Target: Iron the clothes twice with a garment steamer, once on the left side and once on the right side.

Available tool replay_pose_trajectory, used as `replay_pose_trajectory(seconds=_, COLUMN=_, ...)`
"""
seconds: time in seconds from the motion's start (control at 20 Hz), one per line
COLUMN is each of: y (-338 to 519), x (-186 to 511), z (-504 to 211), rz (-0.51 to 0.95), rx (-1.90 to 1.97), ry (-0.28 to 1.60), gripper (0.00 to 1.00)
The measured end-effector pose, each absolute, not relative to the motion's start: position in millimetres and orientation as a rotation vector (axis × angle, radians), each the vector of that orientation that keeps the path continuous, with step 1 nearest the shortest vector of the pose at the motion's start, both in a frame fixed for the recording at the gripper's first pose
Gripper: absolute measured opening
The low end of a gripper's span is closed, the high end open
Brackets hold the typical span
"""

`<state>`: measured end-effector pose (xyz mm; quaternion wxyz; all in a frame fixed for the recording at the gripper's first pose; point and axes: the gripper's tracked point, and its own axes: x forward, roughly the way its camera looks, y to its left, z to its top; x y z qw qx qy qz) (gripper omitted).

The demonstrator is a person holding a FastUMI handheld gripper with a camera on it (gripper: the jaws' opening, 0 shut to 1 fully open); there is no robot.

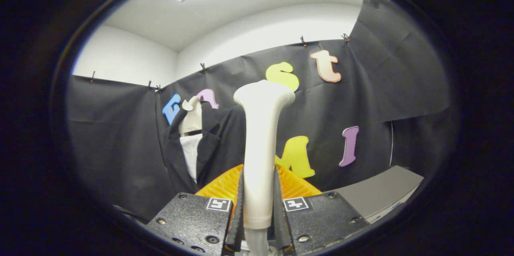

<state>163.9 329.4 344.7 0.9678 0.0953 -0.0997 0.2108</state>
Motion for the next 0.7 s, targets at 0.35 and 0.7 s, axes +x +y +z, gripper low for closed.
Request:
replay_pose_trajectory(seconds=0.35, y=404.6, x=162.8, z=354.8, rz=0.470, rx=0.146, ry=-0.198, gripper=0.34)
replay_pose_trajectory(seconds=0.7, y=442.3, x=174.8, z=342.0, rz=0.486, rx=0.101, ry=-0.158, gripper=0.34)
